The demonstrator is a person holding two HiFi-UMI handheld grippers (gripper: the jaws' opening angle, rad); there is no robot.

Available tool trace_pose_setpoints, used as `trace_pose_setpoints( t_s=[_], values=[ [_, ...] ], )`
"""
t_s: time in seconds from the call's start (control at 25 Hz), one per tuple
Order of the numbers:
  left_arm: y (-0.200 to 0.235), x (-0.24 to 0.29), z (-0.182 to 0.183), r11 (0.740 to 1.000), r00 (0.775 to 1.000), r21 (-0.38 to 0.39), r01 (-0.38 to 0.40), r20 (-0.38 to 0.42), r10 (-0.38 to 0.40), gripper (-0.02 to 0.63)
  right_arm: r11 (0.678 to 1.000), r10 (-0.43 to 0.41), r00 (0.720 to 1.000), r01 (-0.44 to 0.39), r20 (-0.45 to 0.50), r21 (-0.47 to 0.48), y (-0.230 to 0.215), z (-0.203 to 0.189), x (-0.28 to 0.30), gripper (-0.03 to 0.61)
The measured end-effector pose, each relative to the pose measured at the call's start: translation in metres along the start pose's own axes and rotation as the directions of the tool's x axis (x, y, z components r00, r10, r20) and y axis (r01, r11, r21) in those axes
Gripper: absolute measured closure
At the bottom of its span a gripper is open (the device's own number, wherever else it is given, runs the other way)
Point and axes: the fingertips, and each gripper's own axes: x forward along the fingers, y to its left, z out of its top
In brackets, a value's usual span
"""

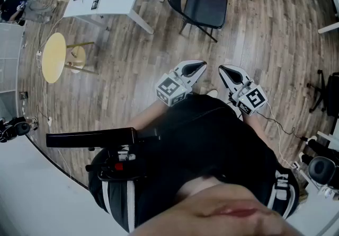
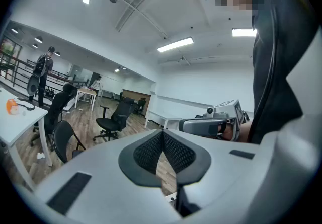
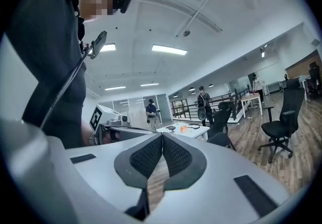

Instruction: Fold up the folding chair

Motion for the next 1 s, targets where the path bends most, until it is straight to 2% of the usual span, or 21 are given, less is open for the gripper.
trace_pose_setpoints(
  t_s=[0.24,0.44,0.56,0.68,0.76,0.88,1.0],
  values=[
    [-0.014,0.016,-0.011,0.999,0.999,0.030,-0.037,-0.003,0.037,0.609,0.999,0.035,0.999,-0.035,0.012,0.007,-0.012,-0.010,-0.020,0.568],
    [-0.019,0.021,-0.019,0.998,0.999,0.019,-0.052,-0.015,0.052,0.609,0.997,0.061,0.998,-0.062,0.011,0.038,-0.015,-0.024,-0.024,0.568],
    [-0.021,0.025,-0.015,0.997,0.997,0.026,-0.072,0.012,0.072,0.609,0.993,0.102,0.993,-0.104,0.053,0.049,-0.013,-0.017,-0.030,0.566],
    [-0.019,0.028,-0.007,0.995,0.992,-0.026,-0.094,0.076,0.096,0.609,0.991,0.117,0.989,-0.122,0.090,0.050,-0.018,-0.009,-0.039,0.566],
    [-0.019,0.032,-0.005,0.995,0.993,-0.061,-0.079,0.086,0.084,0.609,0.992,0.108,0.988,-0.115,0.106,0.056,-0.026,-0.005,-0.045,0.568],
    [-0.020,0.040,-0.007,0.997,0.996,-0.039,-0.059,0.057,0.061,0.609,0.992,0.116,0.987,-0.121,0.108,0.041,-0.035,-0.002,-0.046,0.568],
    [-0.016,0.049,-0.011,0.997,0.997,0.004,-0.071,0.004,0.071,0.609,0.989,0.144,0.986,-0.145,0.082,0.014,-0.040,-0.006,-0.040,0.568]
  ],
)
